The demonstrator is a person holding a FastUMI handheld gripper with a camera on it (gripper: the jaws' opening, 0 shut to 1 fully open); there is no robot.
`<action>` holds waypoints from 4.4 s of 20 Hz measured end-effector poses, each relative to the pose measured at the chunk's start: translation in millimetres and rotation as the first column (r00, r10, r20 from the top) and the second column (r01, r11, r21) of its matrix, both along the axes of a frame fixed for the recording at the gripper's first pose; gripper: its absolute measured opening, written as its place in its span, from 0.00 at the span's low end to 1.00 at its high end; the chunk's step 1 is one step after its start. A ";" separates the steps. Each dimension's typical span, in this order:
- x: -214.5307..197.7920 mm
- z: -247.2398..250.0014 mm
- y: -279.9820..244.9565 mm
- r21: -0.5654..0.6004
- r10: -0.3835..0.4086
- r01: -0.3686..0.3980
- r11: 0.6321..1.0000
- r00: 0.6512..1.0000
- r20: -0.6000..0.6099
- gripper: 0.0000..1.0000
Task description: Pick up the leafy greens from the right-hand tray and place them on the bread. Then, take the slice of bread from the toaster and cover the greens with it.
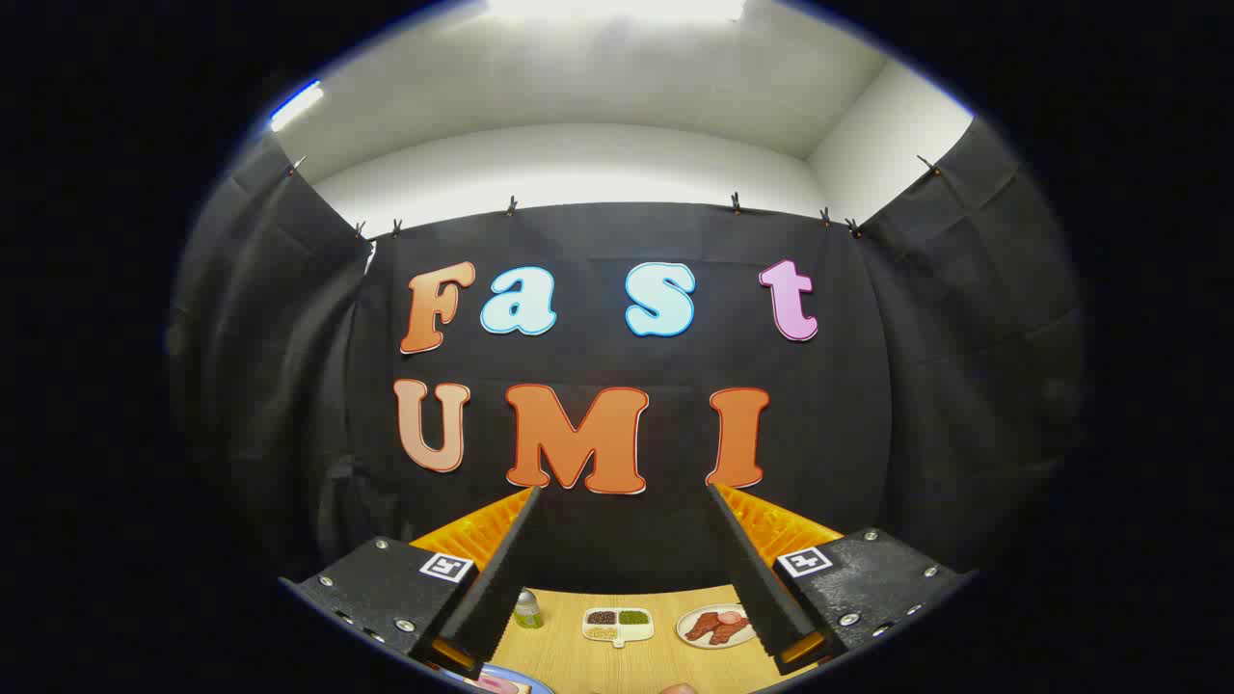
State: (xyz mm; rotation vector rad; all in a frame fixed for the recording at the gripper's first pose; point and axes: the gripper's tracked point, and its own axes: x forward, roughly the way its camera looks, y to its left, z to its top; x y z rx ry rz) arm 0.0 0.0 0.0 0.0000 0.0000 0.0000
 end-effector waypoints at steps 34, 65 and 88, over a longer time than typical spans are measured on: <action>5.8 -97.2 6.0 0.006 0.067 -0.067 0.998 0.981 -0.184 0.99; -81.3 -466.2 -13.3 0.013 0.096 -0.261 0.965 0.308 -0.947 0.97; -128.6 -547.2 -7.5 0.047 0.074 -0.317 0.947 0.073 -0.995 0.60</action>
